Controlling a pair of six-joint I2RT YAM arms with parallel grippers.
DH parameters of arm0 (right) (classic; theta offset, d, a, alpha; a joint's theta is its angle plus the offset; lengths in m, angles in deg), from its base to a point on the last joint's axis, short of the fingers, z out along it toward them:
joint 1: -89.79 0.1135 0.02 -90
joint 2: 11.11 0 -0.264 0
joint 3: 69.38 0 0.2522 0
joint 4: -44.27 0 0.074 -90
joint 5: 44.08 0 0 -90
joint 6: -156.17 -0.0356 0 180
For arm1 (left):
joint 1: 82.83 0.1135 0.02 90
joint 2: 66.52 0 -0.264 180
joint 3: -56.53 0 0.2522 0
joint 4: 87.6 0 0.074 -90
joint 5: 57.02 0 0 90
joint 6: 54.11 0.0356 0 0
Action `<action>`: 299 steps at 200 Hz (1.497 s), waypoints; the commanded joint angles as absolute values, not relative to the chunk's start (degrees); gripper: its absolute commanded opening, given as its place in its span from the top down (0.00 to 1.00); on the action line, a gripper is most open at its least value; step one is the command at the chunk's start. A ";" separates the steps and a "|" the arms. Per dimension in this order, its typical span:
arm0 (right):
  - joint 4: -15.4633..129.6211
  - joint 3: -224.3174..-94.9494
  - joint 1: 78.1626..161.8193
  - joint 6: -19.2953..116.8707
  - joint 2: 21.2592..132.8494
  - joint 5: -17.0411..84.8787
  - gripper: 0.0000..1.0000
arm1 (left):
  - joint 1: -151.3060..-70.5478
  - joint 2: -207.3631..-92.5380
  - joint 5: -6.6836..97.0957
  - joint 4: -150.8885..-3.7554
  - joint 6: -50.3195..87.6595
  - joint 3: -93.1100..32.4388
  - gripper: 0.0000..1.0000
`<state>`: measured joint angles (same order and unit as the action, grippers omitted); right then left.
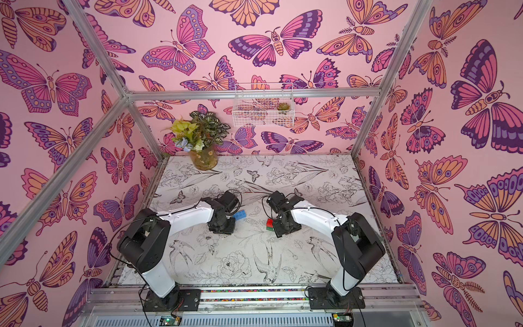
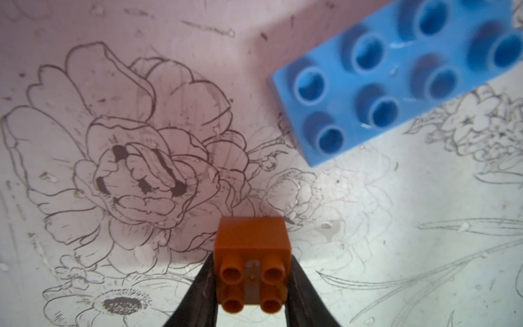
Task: Assemble the number 5 with lego
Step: Pick up the lego brick from the center of the board, then assemble the lego brick with the lego brick.
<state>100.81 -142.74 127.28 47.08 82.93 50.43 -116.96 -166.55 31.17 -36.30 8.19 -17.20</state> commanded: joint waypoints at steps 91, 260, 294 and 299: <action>92.86 -138.24 123.58 43.56 82.22 47.35 0.36 | -118.08 -161.91 32.19 -32.98 6.71 -20.96 0.68; 88.18 -129.51 112.24 38.32 64.75 27.18 0.37 | -128.98 -172.44 33.79 -20.00 -1.02 -44.45 0.92; 83.20 -127.78 109.16 36.73 64.78 19.20 0.38 | -130.70 -175.36 33.65 -17.53 -4.40 -48.74 0.95; 82.73 -127.49 108.83 36.77 64.91 18.25 0.38 | -130.99 -175.81 33.32 -16.79 -4.97 -49.67 0.96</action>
